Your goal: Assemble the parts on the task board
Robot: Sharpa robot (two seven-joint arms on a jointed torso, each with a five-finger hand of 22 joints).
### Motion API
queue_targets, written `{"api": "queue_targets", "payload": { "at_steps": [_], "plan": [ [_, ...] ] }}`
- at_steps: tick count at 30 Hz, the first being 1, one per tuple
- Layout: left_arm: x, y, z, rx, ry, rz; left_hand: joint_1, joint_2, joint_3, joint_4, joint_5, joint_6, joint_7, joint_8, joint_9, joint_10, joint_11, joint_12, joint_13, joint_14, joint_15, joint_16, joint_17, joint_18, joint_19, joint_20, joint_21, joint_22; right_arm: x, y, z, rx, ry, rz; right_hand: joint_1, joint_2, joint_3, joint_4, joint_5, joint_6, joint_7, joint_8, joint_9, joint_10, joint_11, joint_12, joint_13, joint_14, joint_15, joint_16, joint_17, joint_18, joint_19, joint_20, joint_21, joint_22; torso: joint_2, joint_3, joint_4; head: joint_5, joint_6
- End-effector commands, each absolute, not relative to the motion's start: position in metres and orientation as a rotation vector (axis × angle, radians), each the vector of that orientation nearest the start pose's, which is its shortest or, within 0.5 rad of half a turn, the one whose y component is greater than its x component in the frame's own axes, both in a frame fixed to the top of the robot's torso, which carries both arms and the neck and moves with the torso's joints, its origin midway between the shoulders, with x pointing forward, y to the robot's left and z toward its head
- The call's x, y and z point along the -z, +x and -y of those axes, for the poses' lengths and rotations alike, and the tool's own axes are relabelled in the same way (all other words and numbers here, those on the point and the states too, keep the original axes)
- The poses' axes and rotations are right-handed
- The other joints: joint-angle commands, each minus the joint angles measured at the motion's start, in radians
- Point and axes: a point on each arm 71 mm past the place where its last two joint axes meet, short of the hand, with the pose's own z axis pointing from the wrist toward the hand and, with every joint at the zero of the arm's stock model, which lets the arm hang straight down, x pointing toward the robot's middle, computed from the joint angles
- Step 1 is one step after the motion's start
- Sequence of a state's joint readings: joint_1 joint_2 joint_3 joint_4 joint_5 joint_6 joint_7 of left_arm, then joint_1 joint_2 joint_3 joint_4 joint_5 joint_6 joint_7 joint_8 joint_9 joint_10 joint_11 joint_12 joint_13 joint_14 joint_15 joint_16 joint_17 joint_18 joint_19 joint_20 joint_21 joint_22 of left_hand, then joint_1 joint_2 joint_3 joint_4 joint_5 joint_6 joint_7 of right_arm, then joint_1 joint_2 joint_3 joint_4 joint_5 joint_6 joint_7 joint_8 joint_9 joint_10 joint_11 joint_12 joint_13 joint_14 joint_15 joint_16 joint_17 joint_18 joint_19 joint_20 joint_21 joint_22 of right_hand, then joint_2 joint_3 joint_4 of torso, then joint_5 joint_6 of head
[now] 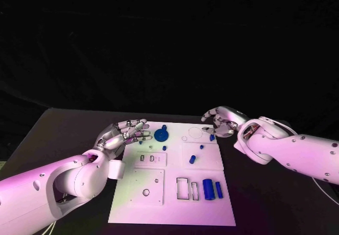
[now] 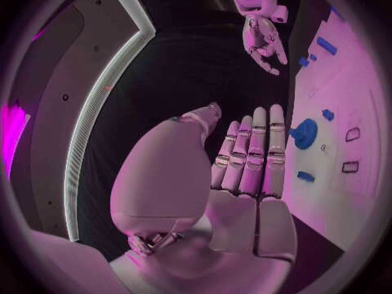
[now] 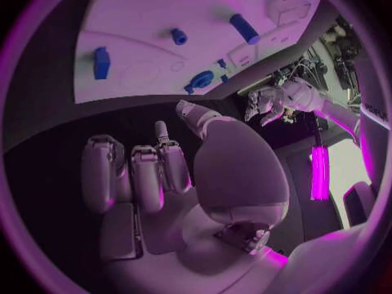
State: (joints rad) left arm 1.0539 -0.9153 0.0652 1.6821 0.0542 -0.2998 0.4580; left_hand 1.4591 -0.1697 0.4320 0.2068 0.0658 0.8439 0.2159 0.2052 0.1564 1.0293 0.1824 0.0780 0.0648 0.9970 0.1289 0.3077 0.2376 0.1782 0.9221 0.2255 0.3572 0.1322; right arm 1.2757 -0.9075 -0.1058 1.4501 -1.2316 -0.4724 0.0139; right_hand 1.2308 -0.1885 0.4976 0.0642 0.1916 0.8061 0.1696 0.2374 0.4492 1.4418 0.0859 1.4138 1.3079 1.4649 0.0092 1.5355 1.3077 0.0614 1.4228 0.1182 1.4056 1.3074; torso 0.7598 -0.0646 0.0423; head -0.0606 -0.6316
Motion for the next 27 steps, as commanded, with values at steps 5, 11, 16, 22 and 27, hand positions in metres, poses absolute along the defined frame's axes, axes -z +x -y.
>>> {"api": "queue_targets", "payload": {
  "at_steps": [5,11,16,22,27],
  "plan": [
    [0.19,0.449,-0.198,1.725,-1.227,-1.359,-0.005,0.001,0.007,0.0,-0.004,-0.004,0.032,-0.006,-0.001,0.0,0.004,-0.002,0.0,-0.003,0.004,-0.003,0.002,0.003,0.002,0.004,0.006,-0.001,0.167,0.505,0.301,-0.818,0.172,-1.566,0.018,-0.012,-0.004,-0.018,-0.005,0.002,-0.012,-0.014,-0.004,0.005,-0.012,0.003,0.094,0.079,-0.004,0.0,0.143,-0.005,-0.004,-0.003,-0.003,0.061,-0.006,0.0145,-0.0136,-0.034,-0.004],
    [0.191,0.45,-0.198,1.723,-1.229,-1.358,-0.005,0.001,0.007,-0.001,-0.004,-0.004,0.031,-0.007,-0.001,0.0,0.003,-0.002,0.0,-0.003,0.004,-0.004,0.002,0.003,0.002,0.004,0.006,-0.001,0.177,0.504,0.323,-0.8,0.219,-1.588,0.025,-0.012,-0.003,-0.024,-0.001,0.001,-0.01,-0.018,-0.005,0.006,-0.012,0.003,0.095,0.079,-0.006,0.0,0.144,-0.005,-0.004,-0.005,-0.003,0.062,-0.007,0.0198,-0.011,-0.044,-0.009],
    [0.192,0.451,-0.2,1.715,-1.23,-1.354,-0.005,0.001,0.008,-0.001,-0.004,-0.004,0.031,-0.007,-0.001,0.0,0.003,-0.003,0.0,-0.003,0.004,-0.004,0.002,0.003,0.002,0.004,0.006,-0.001,0.184,0.504,0.329,-0.793,0.232,-1.6,0.025,-0.012,-0.007,-0.027,-0.015,-0.007,-0.001,-0.028,-0.008,0.005,-0.005,0.003,0.095,0.079,-0.001,0.0,0.144,-0.006,-0.004,-0.005,-0.004,0.062,-0.005,0.0279,-0.0128,-0.041,-0.013],
    [0.192,0.452,-0.2,1.713,-1.231,-1.353,-0.005,0.001,0.008,-0.001,-0.004,-0.004,0.031,-0.007,-0.001,0.0,0.003,-0.003,0.0,-0.003,0.004,-0.004,0.002,0.003,0.002,0.004,0.006,-0.001,0.193,0.505,0.324,-0.79,0.226,-1.615,0.027,-0.012,-0.007,-0.03,-0.017,-0.011,0.001,-0.032,-0.009,0.005,-0.003,0.003,0.095,0.079,0.0,0.0,0.145,-0.005,-0.006,-0.004,-0.005,0.061,0.0,0.0339,-0.0114,-0.04,-0.021],
    [0.192,0.453,-0.2,1.715,-1.231,-1.353,-0.005,0.001,0.008,-0.001,-0.004,-0.004,0.031,-0.007,-0.001,0.0,0.003,-0.003,0.0,-0.003,0.004,-0.004,0.002,0.003,0.002,0.004,0.006,-0.001,0.2,0.507,0.318,-0.778,0.22,-1.622,0.029,-0.012,-0.007,-0.033,-0.018,-0.013,0.001,-0.035,-0.009,0.005,-0.003,0.003,0.095,0.079,0.001,0.0,0.145,-0.005,-0.007,-0.003,-0.007,0.06,0.002,0.0356,-0.0096,-0.039,-0.022]
  ]
}}
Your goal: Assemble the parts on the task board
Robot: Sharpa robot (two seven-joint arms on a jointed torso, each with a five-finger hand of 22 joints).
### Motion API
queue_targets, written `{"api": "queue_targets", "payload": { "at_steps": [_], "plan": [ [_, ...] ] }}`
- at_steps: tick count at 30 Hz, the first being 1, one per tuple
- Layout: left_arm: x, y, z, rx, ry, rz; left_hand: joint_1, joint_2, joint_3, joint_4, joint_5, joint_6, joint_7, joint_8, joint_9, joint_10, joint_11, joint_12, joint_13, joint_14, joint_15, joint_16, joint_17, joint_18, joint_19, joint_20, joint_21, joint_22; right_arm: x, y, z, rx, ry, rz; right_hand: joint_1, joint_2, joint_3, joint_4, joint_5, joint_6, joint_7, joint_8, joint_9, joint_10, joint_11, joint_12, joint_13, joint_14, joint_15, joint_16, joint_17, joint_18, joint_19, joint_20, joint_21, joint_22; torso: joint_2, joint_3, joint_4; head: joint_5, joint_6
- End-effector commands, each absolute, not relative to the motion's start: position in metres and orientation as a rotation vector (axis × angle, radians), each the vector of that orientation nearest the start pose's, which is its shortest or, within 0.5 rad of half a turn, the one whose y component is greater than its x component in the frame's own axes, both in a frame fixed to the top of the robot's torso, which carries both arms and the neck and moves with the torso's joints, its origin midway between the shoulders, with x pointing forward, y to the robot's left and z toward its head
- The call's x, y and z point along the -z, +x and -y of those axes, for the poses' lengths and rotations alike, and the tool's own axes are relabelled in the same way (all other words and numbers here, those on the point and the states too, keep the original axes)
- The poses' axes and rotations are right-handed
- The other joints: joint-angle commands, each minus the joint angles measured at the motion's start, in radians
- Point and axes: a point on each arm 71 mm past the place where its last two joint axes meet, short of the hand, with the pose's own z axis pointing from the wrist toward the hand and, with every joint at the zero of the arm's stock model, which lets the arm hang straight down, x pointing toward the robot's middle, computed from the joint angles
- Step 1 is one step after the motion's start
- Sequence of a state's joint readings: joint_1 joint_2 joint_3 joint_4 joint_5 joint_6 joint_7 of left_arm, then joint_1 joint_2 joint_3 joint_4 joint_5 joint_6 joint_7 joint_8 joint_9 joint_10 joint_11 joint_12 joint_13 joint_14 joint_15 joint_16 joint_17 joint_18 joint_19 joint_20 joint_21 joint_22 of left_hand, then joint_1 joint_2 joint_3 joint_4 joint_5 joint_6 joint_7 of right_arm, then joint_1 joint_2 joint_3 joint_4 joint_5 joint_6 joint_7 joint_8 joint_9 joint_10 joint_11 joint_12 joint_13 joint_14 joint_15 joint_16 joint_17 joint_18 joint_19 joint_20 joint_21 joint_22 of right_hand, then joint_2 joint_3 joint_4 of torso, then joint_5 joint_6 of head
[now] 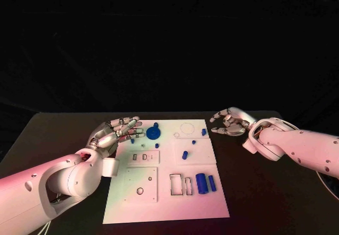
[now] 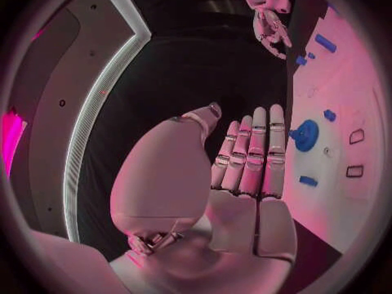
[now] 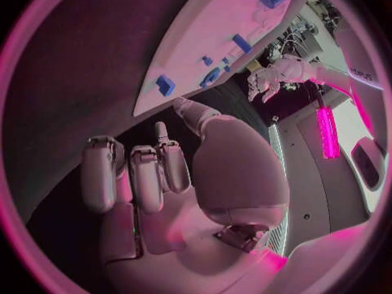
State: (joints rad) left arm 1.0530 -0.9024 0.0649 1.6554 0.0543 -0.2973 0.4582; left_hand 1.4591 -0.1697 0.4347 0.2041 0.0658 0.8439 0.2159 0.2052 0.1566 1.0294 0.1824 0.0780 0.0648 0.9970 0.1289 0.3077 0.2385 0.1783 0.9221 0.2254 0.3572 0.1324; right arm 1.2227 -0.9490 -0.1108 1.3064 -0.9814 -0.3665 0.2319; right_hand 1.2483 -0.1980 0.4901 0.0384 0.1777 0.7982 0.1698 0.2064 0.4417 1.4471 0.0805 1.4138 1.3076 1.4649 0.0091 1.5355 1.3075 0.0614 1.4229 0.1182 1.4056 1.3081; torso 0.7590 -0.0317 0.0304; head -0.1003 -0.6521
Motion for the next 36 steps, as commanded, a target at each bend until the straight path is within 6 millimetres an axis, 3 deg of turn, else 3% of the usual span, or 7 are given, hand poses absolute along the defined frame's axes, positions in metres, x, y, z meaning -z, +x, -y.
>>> {"api": "queue_targets", "payload": {
  "at_steps": [1,8,19,23,36],
  "plan": [
    [0.192,0.453,-0.2,1.716,-1.23,-1.354,-0.005,0.001,0.005,0.001,-0.004,-0.004,0.031,-0.007,-0.001,0.0,0.003,-0.003,0.0,-0.003,0.004,-0.004,0.001,0.003,0.002,0.004,0.006,-0.001,0.202,0.508,0.317,-0.773,0.219,-1.625,0.013,-0.002,0.001,-0.008,-0.004,-0.006,0.001,-0.005,-0.002,0.0,0.003,0.003,0.095,0.079,0.001,0.0,0.145,-0.005,-0.007,-0.003,-0.007,0.059,0.003,0.0032,0.0028,0.001,-0.002],
    [0.192,0.453,-0.2,1.715,-1.231,-1.354,-0.005,0.001,0.006,0.0,-0.004,-0.004,0.031,-0.007,-0.001,0.0,0.004,-0.003,0.0,-0.004,0.004,-0.005,0.001,0.003,0.001,0.004,0.006,-0.001,0.21,0.51,0.314,-0.748,0.218,-1.631,0.018,-0.001,0.002,-0.012,-0.003,-0.007,0.001,-0.008,-0.002,0.0,0.003,0.004,0.096,0.079,0.002,0.001,0.146,-0.005,-0.007,-0.002,-0.007,0.059,0.001,0.0011,0.0015,0.004,-0.008],
    [0.192,0.452,-0.2,1.715,-1.231,-1.355,-0.005,0.001,0.006,0.0,-0.004,-0.004,0.031,-0.007,-0.001,0.0,0.004,-0.003,0.0,-0.004,0.004,-0.005,0.001,0.003,0.001,0.004,0.006,-0.001,0.219,0.513,0.304,-0.738,0.187,-1.642,0.022,0.003,0.005,-0.015,-0.002,-0.005,0.003,-0.009,-0.002,0.001,0.004,0.005,0.098,0.079,0.002,0.001,0.147,-0.005,-0.007,-0.002,-0.007,0.059,0.001,0.0016,0.0035,0.009,-0.012],
    [0.192,0.453,-0.201,1.714,-1.231,-1.355,-0.005,0.001,0.006,0.0,-0.004,-0.004,0.031,-0.007,-0.001,0.0,0.004,-0.003,0.0,-0.004,0.004,-0.005,0.001,0.003,0.001,0.004,0.006,-0.001,0.222,0.512,0.3,-0.744,0.179,-1.65,0.022,0.005,0.006,-0.016,-0.001,-0.001,0.005,-0.008,-0.002,0.002,0.005,0.006,0.099,0.08,0.003,0.001,0.147,-0.005,-0.006,-0.001,-0.006,0.061,0.001,0.0015,0.0014,0.012,-0.014],
    [0.193,0.452,-0.202,1.71,-1.233,-1.357,-0.005,0.001,0.007,-0.001,-0.004,-0.004,0.031,-0.008,-0.001,0.0,0.004,-0.004,0.0,-0.005,0.004,-0.006,0.002,0.003,0.001,0.005,0.006,-0.002,0.227,0.512,0.294,-0.746,0.175,-1.656,0.012,0.022,0.01,-0.016,-0.002,0.048,0.005,0.003,0.004,0.006,0.007,0.012,0.105,0.081,0.006,0.002,0.152,-0.006,-0.003,0.003,-0.004,0.066,0.0,0.0018,0.0017,0.014,-0.014]
  ]
}}
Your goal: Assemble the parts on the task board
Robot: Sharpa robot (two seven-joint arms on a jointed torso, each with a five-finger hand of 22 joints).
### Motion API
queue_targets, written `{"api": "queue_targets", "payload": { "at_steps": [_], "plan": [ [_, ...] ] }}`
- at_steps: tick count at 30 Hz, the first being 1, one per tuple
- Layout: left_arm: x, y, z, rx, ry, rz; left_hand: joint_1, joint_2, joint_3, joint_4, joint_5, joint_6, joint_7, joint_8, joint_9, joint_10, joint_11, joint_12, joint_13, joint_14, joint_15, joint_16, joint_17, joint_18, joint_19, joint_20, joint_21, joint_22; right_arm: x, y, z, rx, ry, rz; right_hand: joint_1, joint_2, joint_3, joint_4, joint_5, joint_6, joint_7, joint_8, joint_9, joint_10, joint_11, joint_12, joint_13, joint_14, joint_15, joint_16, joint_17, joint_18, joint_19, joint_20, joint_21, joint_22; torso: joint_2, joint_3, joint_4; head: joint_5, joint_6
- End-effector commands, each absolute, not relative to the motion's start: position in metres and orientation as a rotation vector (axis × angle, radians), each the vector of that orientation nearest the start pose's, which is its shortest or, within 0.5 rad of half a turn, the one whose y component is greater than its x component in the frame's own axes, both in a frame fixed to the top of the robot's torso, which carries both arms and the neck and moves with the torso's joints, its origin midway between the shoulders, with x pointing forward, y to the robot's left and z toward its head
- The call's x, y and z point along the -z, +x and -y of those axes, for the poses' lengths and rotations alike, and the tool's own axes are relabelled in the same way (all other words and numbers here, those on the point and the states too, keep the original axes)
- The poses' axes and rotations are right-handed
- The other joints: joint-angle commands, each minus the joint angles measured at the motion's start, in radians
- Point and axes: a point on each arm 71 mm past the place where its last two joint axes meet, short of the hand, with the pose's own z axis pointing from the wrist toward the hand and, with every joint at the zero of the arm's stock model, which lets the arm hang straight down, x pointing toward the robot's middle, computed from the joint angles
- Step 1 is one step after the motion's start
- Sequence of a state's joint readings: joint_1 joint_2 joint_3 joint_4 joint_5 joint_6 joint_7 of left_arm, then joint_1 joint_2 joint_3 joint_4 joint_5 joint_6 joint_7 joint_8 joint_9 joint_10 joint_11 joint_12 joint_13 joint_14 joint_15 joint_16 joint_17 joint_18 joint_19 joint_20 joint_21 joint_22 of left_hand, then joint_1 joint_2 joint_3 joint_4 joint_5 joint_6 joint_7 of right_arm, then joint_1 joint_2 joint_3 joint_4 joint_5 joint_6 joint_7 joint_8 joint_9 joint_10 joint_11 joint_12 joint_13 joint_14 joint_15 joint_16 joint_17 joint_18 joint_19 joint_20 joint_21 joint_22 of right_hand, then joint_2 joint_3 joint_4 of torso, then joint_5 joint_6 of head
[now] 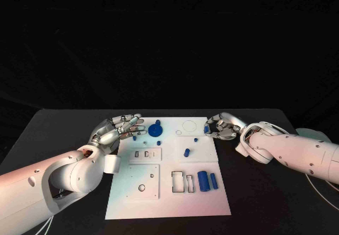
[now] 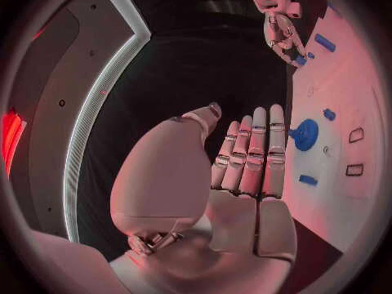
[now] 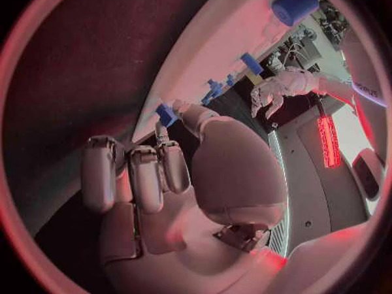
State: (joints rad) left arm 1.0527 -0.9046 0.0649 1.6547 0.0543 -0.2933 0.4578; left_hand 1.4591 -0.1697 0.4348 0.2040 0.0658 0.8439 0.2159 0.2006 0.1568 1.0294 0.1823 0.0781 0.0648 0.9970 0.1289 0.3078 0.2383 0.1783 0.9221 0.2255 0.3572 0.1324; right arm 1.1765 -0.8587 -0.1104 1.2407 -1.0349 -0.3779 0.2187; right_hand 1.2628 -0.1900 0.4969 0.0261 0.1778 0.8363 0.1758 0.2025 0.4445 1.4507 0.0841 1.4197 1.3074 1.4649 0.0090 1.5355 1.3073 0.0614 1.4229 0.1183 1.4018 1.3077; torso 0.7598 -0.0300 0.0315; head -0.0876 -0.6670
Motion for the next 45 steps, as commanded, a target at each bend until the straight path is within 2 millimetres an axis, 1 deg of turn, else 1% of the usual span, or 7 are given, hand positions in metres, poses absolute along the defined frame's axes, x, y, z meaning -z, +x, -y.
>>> {"api": "queue_targets", "payload": {
  "at_steps": [1,11,17,26,31,40,45],
  "plan": [
    [0.193,0.452,-0.202,1.709,-1.233,-1.357,-0.005,0.001,0.007,-0.001,-0.004,-0.004,0.031,-0.003,-0.001,0.0,0.004,-0.004,0.0,-0.005,0.004,-0.006,0.002,0.003,0.001,0.005,0.006,-0.002,0.227,0.513,0.294,-0.746,0.175,-1.656,-0.003,0.015,0.003,-0.004,-0.002,0.013,-0.002,0.007,0.002,0.003,0.003,0.006,0.105,0.081,0.006,0.002,0.152,-0.006,-0.002,0.003,0.0,0.067,0.0,0.0001,0.0006,0.001,0.001],
    [0.193,0.452,-0.203,1.706,-1.235,-1.357,-0.005,0.001,0.008,-0.002,-0.004,-0.004,0.031,-0.003,-0.002,0.0,0.004,-0.005,0.0,-0.007,0.005,-0.007,0.002,0.003,0.0,0.005,0.006,-0.002,0.227,0.514,0.294,-0.737,0.179,-1.645,-0.003,0.038,0.019,-0.007,-0.016,0.065,-0.016,0.021,0.007,0.007,-0.009,0.011,0.111,0.081,-0.003,0.004,0.155,-0.007,0.001,-0.003,0.003,0.072,0.0,0.0011,-0.0007,0.004,0.0],
    [0.193,0.453,-0.203,1.704,-1.236,-1.36,-0.005,0.001,0.008,-0.002,-0.004,-0.004,0.031,-0.003,-0.002,0.0,0.004,-0.005,0.0,-0.007,0.005,-0.007,0.002,0.003,0.0,0.005,0.006,-0.002,0.226,0.515,0.296,-0.729,0.197,-1.629,0.0,0.072,0.042,-0.009,-0.066,0.108,-0.033,0.042,0.016,0.01,-0.024,0.013,0.114,0.082,-0.016,0.004,0.157,-0.007,0.003,-0.014,0.003,0.075,0.0,0.001,0.001,0.003,0.0],
    [0.193,0.453,-0.203,1.705,-1.238,-1.363,-0.006,0.002,0.01,-0.002,-0.004,-0.005,0.032,-0.004,-0.002,-0.001,0.005,-0.006,0.0,-0.009,0.005,-0.009,0.002,0.003,0.0,0.005,0.006,-0.002,0.223,0.515,0.298,-0.714,0.224,-1.579,-0.004,0.083,0.049,-0.011,-0.062,0.126,-0.044,0.055,0.024,0.018,-0.033,0.021,0.122,0.084,-0.024,0.006,0.163,-0.009,0.011,-0.022,0.011,0.085,0.0,0.0021,0.0006,0.004,0.0],
    [0.193,0.453,-0.203,1.703,-1.238,-1.364,-0.006,0.002,0.01,-0.003,-0.004,-0.005,0.032,-0.005,-0.002,-0.001,0.005,-0.007,0.0,-0.01,0.006,-0.01,0.002,0.003,-0.001,0.005,0.006,-0.002,0.22,0.511,0.295,-0.71,0.246,-1.553,-0.005,0.09,0.057,-0.015,-0.038,0.124,-0.046,0.057,0.026,0.02,-0.036,0.022,0.124,0.084,-0.028,0.006,0.166,-0.011,0.016,-0.026,0.016,0.092,-0.001,0.0016,-0.0013,0.006,0.002],
    [0.194,0.454,-0.204,1.699,-1.24,-1.364,-0.002,0.003,0.016,-0.01,-0.004,-0.005,0.032,-0.006,-0.002,-0.002,0.005,-0.008,0.0,-0.012,0.006,-0.013,0.004,0.003,-0.002,0.005,0.007,-0.003,0.208,0.49,0.26,-0.731,0.287,-1.534,0.002,0.108,0.073,-0.024,-0.042,0.119,-0.045,0.057,0.029,0.015,-0.036,0.015,0.117,0.085,-0.029,0.006,0.166,-0.012,0.018,-0.029,0.018,0.095,-0.005,-0.002,-0.0037,0.009,0.005],
    [0.195,0.455,-0.204,1.697,-1.238,-1.365,-0.002,0.003,0.016,-0.01,-0.004,-0.005,0.032,-0.006,-0.002,-0.002,0.005,-0.008,0.0,-0.012,0.006,-0.013,0.004,0.003,-0.002,0.005,0.007,-0.003,0.201,0.478,0.232,-0.775,0.253,-1.544,0.002,0.109,0.075,-0.025,-0.044,0.117,-0.045,0.057,0.029,0.015,-0.036,0.015,0.118,0.085,-0.029,0.007,0.167,-0.012,0.019,-0.029,0.019,0.096,-0.012,-0.0072,-0.0021,0.02,0.0]
  ]
}}
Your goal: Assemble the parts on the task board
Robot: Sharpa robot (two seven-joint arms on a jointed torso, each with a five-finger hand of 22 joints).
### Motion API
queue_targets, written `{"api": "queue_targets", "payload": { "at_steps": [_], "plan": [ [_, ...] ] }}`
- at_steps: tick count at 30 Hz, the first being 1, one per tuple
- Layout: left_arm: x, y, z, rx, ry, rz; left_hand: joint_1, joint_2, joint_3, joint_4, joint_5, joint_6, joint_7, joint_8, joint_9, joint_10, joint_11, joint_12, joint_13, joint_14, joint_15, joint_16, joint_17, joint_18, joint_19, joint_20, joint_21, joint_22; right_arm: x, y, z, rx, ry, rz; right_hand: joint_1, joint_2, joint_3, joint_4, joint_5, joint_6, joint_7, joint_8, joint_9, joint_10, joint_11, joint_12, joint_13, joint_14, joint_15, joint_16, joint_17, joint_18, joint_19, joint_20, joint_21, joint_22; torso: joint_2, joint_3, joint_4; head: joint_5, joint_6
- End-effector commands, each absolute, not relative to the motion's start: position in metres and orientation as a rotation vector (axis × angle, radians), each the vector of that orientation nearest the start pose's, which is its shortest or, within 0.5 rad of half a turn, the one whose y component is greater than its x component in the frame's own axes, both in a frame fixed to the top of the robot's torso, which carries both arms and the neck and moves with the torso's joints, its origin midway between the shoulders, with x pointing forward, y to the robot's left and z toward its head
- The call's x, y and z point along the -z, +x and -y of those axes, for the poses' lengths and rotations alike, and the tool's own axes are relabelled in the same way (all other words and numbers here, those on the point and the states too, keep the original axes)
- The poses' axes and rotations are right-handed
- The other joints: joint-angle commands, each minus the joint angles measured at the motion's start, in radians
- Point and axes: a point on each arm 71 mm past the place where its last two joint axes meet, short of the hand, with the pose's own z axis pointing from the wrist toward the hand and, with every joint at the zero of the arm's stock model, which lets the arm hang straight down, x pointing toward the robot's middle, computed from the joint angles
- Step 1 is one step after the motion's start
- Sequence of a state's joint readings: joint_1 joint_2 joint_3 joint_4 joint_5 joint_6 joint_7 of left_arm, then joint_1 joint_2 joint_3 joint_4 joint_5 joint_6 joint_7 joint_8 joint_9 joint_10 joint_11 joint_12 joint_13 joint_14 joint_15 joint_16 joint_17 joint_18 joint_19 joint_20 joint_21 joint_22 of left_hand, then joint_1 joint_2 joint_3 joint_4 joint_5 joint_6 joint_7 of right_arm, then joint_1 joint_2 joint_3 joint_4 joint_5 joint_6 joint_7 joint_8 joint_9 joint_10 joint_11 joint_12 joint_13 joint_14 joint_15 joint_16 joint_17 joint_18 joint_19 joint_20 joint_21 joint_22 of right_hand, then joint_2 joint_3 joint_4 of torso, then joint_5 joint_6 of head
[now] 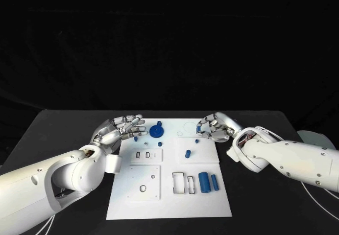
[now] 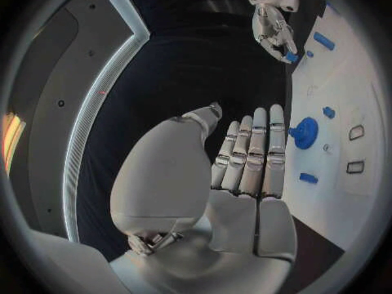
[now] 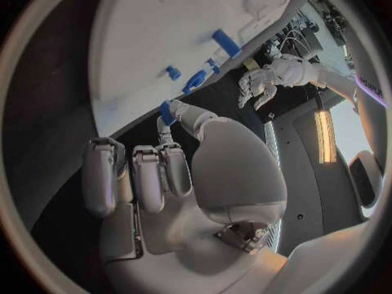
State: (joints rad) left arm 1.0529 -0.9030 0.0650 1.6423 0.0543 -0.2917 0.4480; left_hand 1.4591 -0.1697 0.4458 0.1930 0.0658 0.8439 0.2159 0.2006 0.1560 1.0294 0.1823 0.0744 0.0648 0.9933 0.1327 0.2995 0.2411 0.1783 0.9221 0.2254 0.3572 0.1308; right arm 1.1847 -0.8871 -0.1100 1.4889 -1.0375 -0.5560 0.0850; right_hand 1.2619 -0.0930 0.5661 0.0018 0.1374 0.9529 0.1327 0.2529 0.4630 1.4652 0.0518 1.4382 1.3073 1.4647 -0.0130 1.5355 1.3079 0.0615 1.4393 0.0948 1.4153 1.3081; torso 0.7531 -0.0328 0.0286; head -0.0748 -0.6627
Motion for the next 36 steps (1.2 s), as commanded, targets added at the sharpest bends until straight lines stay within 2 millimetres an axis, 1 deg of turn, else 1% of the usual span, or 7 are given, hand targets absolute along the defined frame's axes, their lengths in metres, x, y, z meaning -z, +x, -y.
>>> {"api": "queue_targets", "payload": {
  "at_steps": [1,7,10,16,22,28,36],
  "plan": [
    [0.195,0.456,-0.204,1.697,-1.238,-1.365,-0.002,0.003,0.005,0.001,-0.004,-0.005,0.032,-0.006,-0.001,-0.002,0.005,-0.005,0.0,-0.008,0.002,-0.004,0.001,0.003,-0.002,0.005,0.007,-0.001,0.199,0.475,0.224,-0.788,0.239,-1.547,0.003,0.012,0.006,-0.001,-0.004,0.0,-0.002,0.006,0.011,0.001,-0.004,-0.003,0.118,0.085,-0.007,0.007,0.167,-0.013,0.003,-0.005,0.005,0.096,-0.007,-0.0058,0.0013,0.011,-0.006],
    [0.196,0.457,-0.204,1.692,-1.238,-1.363,-0.002,0.003,0.005,0.001,-0.004,-0.005,0.032,-0.006,-0.001,-0.002,0.005,-0.005,0.0,-0.008,0.002,-0.004,0.001,0.003,-0.002,0.005,0.007,-0.001,0.195,0.462,0.185,-0.853,0.162,-1.565,-0.001,0.011,0.006,-0.001,-0.008,-0.003,0.0,0.005,0.011,0.002,-0.003,-0.002,0.12,0.085,-0.006,0.007,0.168,-0.013,0.004,-0.005,0.007,0.098,-0.011,-0.0107,0.0021,0.035,-0.009],
    [0.196,0.458,-0.205,1.688,-1.238,-1.362,0.0,0.002,0.007,-0.002,-0.004,-0.005,0.032,-0.006,-0.002,-0.001,0.005,-0.005,0.0,-0.009,0.002,-0.005,0.001,0.003,-0.002,0.005,0.007,-0.001,0.196,0.456,0.158,-0.89,0.117,-1.583,-0.001,0.011,0.006,-0.001,-0.008,-0.003,0.0,0.005,0.011,0.002,-0.003,-0.002,0.12,0.085,-0.006,0.007,0.168,-0.013,0.004,-0.005,0.007,0.098,-0.015,-0.015,0.002,0.044,-0.013],
    [0.196,0.458,-0.202,1.694,-1.236,-1.361,0.0,0.002,0.007,-0.002,-0.004,-0.005,0.032,-0.006,-0.001,-0.001,0.005,-0.005,0.0,-0.009,0.002,-0.005,0.001,0.003,-0.002,0.005,0.007,-0.001,0.202,0.452,0.125,-0.915,0.051,-1.603,-0.005,0.01,0.005,0.0,-0.01,-0.003,0.0,0.006,0.011,0.003,-0.002,-0.001,0.121,0.085,-0.006,0.007,0.167,-0.013,0.004,-0.005,0.006,0.098,-0.016,-0.0222,0.0028,0.048,-0.014],
    [0.196,0.458,-0.201,1.697,-1.234,-1.36,0.0,0.002,0.007,-0.002,-0.004,-0.005,0.032,-0.006,-0.001,-0.001,0.005,-0.005,0.0,-0.009,0.002,-0.005,0.001,0.003,-0.002,0.005,0.007,-0.001,0.21,0.453,0.101,-0.909,-0.015,-1.624,-0.014,0.008,0.004,0.002,-0.014,-0.006,0.001,0.004,0.011,0.002,-0.001,-0.003,0.119,0.085,-0.005,0.006,0.165,-0.012,0.003,-0.005,0.004,0.095,-0.017,-0.0264,0.004,0.048,-0.016],
    [0.195,0.458,-0.202,1.693,-1.232,-1.352,0.0,0.002,0.008,-0.003,-0.004,-0.004,0.032,-0.006,-0.001,0.0,0.005,-0.005,0.0,-0.009,0.002,-0.006,0.002,0.003,-0.003,0.005,0.007,-0.001,0.219,0.451,0.083,-0.897,-0.062,-1.647,-0.015,0.007,0.003,0.002,-0.015,-0.007,0.001,0.004,0.011,0.002,-0.001,-0.002,0.12,0.085,-0.005,0.006,0.165,-0.012,0.002,-0.005,0.003,0.095,-0.016,-0.0251,0.0045,0.05,-0.019],
    [0.195,0.458,-0.202,1.689,-1.23,-1.345,0.001,0.003,0.009,-0.004,-0.004,-0.004,0.032,-0.006,-0.001,0.0,0.005,-0.005,0.0,-0.01,0.002,-0.006,0.002,0.003,-0.003,0.005,0.007,-0.001,0.23,0.448,0.071,-0.89,-0.094,-1.688,-0.017,0.005,0.003,0.002,-0.015,-0.007,0.001,0.004,0.012,0.002,-0.001,-0.002,0.12,0.084,-0.005,0.006,0.164,-0.012,0.002,-0.005,0.003,0.095,-0.016,-0.0235,0.0035,0.056,-0.025]
  ]
}}
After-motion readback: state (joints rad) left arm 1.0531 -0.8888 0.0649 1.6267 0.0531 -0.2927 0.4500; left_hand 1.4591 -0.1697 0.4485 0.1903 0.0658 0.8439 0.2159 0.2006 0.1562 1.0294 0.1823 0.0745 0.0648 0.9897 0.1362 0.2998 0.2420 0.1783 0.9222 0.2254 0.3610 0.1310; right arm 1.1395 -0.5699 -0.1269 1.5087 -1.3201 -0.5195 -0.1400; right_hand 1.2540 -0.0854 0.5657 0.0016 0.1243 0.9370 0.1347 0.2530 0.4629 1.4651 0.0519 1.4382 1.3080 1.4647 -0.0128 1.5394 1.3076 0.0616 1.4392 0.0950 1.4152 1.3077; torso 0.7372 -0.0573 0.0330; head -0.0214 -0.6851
